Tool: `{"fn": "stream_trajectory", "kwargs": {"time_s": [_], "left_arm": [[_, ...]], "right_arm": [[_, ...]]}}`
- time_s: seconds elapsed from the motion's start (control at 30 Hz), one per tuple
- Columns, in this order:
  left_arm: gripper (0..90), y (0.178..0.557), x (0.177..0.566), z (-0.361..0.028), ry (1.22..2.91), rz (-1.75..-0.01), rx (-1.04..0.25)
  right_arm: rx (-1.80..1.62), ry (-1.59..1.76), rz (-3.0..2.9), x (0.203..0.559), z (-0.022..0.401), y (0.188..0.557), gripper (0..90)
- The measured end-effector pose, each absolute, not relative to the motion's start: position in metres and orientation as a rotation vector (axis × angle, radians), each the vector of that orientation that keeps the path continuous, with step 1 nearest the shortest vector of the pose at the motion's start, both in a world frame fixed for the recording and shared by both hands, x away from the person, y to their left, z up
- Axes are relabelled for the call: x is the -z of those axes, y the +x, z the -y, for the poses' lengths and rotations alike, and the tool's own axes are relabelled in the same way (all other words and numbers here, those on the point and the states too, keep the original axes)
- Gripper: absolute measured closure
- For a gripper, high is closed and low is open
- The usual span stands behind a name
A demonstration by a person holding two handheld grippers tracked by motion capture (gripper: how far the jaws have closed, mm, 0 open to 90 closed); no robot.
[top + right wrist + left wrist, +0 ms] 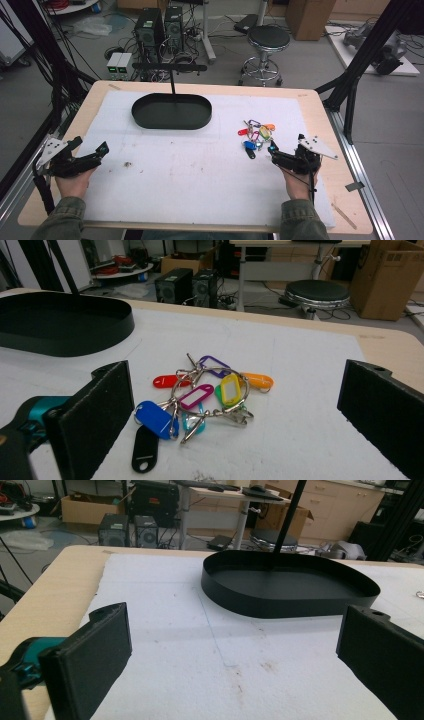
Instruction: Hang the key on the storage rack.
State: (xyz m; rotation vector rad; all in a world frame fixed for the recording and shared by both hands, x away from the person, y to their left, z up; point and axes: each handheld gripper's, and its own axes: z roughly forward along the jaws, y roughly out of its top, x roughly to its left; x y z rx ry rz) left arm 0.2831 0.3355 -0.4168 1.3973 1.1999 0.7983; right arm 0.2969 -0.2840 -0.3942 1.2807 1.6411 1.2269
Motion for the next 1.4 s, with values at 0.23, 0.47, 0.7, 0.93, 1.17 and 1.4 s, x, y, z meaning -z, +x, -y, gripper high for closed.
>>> {"fn": "stream_trajectory", "kwargs": {"time_s": [0.23, 0.47, 0.7, 0.93, 1.17, 1.4], "left_arm": [[1.7, 0.282, 0.417, -0.335, 1.399, -1.198, -0.798], [1.7, 0.283, 0.417, -0.335, 1.402, -1.202, -0.8], [1.7, 0.284, 0.416, -0.334, 1.4, -1.198, -0.812], [1.7, 0.285, 0.417, -0.335, 1.39, -1.2, -0.81], [1.7, 0.285, 0.417, -0.334, 1.391, -1.202, -0.814], [1.7, 0.285, 0.417, -0.335, 1.39, -1.2, -0.813]], "right_arm": [[-1.213, 1.312, -1.682, 0.388, 0.281, 0.313, 0.5], [-1.181, 1.308, -1.715, 0.39, 0.28, 0.327, 0.5], [-1.133, 1.419, -1.764, 0.398, 0.288, 0.353, 0.5], [-1.104, 1.451, -1.773, 0.39, 0.291, 0.377, 0.5], [-1.06, 1.456, -1.826, 0.388, 0.288, 0.394, 0.5], [-1.033, 1.474, -1.867, 0.391, 0.285, 0.404, 0.5]]}}
